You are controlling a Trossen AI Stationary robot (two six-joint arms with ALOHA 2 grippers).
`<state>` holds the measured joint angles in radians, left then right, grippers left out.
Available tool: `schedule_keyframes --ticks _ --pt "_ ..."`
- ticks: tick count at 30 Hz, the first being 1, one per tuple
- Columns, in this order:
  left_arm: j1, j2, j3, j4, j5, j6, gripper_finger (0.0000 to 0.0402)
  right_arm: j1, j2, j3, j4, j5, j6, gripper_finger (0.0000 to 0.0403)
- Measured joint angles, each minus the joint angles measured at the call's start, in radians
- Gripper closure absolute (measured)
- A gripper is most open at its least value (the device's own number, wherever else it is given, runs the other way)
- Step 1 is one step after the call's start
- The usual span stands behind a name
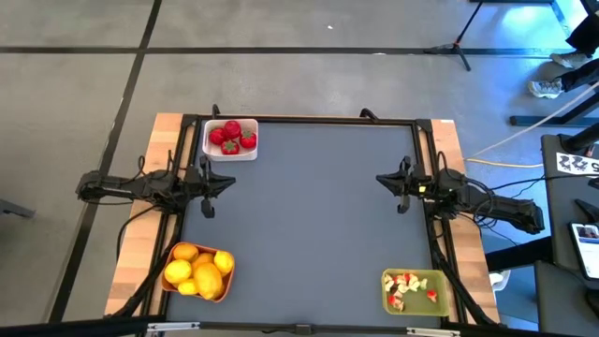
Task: Sort produce into baskets
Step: Return to Home Position
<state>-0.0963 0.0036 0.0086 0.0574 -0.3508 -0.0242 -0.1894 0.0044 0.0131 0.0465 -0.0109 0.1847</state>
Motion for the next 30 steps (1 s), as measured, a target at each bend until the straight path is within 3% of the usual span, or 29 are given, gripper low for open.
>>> schedule_keyframes --ticks 30 --pt "0.0 0.003 0.0 0.0 0.0 0.024 0.0382 0.0 0.0 -0.005 -0.033 0.008 0.046 0.0384"
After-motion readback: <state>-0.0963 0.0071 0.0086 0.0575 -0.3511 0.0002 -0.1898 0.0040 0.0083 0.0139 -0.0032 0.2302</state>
